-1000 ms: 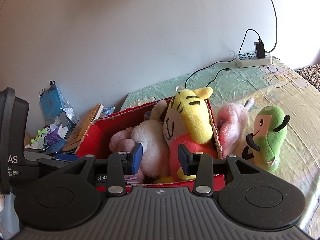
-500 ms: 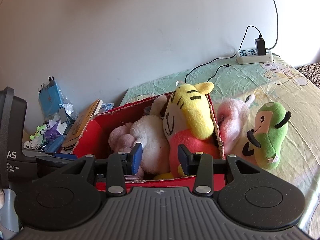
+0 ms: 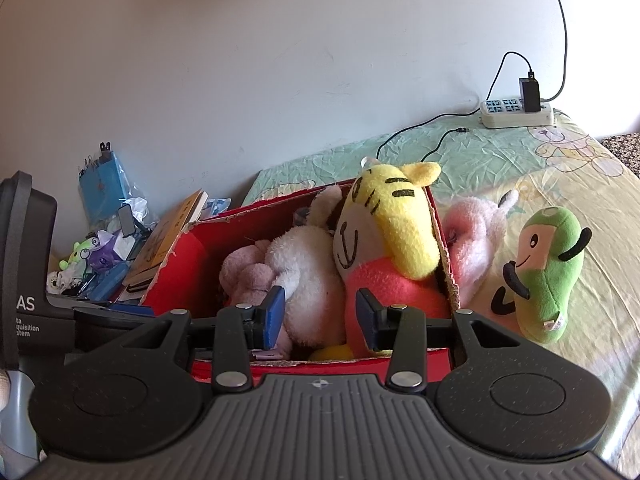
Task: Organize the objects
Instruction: 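Raise the right gripper up out of the red box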
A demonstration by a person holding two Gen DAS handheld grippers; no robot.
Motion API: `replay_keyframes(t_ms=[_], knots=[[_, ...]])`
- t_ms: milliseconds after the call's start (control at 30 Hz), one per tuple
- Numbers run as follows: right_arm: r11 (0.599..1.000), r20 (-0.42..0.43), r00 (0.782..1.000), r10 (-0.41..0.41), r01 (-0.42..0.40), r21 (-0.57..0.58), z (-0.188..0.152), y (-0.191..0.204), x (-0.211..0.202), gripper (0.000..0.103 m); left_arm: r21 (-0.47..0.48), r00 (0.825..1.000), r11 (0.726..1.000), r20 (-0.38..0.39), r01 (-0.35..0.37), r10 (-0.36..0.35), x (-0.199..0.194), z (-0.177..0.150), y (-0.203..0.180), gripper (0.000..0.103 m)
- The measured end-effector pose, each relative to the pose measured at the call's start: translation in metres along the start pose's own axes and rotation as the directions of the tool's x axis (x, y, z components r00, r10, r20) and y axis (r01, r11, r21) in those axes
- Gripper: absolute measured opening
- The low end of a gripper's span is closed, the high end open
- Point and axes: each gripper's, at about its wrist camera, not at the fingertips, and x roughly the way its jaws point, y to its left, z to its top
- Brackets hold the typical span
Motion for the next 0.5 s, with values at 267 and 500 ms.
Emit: replay_keyframes(t_ms=[267, 500], knots=[[1.000, 0.000, 1.000, 0.026, -0.026, 0.003, 0.001, -0.003, -0.003, 0.042, -0.013, 1.000, 1.000, -0.004, 0.011, -0.011, 0.001, 0.003, 0.001, 0.090], [0.994, 0.015, 0.994, 0.108, -0.109, 0.009, 0.001, -0.011, -0.007, 0.042, -0.021, 1.000, 1.000, 0.021, 0.010, -0.009, -0.012, 0.007, -0.003, 0.089]])
